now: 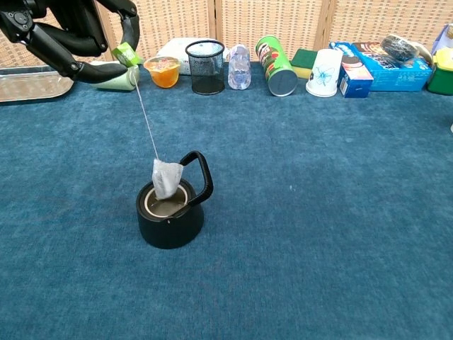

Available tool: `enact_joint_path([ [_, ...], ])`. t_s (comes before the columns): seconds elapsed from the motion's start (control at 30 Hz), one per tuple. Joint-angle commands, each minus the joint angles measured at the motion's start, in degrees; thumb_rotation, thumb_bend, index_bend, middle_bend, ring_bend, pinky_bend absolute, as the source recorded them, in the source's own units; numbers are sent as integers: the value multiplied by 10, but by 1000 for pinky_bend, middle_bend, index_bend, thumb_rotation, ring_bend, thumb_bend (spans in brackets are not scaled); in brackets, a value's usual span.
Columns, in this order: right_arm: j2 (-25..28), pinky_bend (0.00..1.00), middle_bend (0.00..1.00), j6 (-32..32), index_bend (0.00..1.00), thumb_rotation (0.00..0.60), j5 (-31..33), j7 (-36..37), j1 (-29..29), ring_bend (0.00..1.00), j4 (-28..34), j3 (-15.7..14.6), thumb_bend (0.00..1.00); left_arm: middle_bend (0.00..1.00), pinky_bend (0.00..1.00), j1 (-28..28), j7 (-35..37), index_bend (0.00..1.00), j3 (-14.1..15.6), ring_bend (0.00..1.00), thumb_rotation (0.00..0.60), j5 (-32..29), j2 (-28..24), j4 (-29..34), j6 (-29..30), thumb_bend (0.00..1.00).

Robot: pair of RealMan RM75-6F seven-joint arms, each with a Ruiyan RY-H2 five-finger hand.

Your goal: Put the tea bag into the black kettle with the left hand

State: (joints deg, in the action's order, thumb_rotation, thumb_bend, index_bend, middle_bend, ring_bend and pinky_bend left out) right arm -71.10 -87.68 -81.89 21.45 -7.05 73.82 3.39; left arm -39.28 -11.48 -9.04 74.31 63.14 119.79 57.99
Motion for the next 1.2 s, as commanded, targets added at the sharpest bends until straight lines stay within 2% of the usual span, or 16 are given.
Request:
enact_joint_path([
  [0.03, -1, 149, 298, 0, 253, 600, 0, 2, -1, 197, -1, 0, 186, 998, 902, -2, -3, 740, 2, 997, 600, -4, 0, 0, -3, 552],
  [0.33, -3, 148, 298, -3, 253, 600, 1, 12, -6, 197, -12, 0, 185, 998, 902, -8, -19, 739, 14, 997, 600, -30, 17, -15, -18, 553],
  [0.83, -5, 149, 299, -3, 253, 600, 0, 13, -8, 197, -14, 0, 185, 998, 902, -9, -23, 739, 32, 997, 600, -32, 27, -22, -29, 553],
  [1.2, -8, 149, 299, -4, 253, 600, -1, 19, -12, 197, -21, 0, 185, 998, 901, -13, -46, 739, 48, 997, 600, -64, 53, -54, -40, 551],
])
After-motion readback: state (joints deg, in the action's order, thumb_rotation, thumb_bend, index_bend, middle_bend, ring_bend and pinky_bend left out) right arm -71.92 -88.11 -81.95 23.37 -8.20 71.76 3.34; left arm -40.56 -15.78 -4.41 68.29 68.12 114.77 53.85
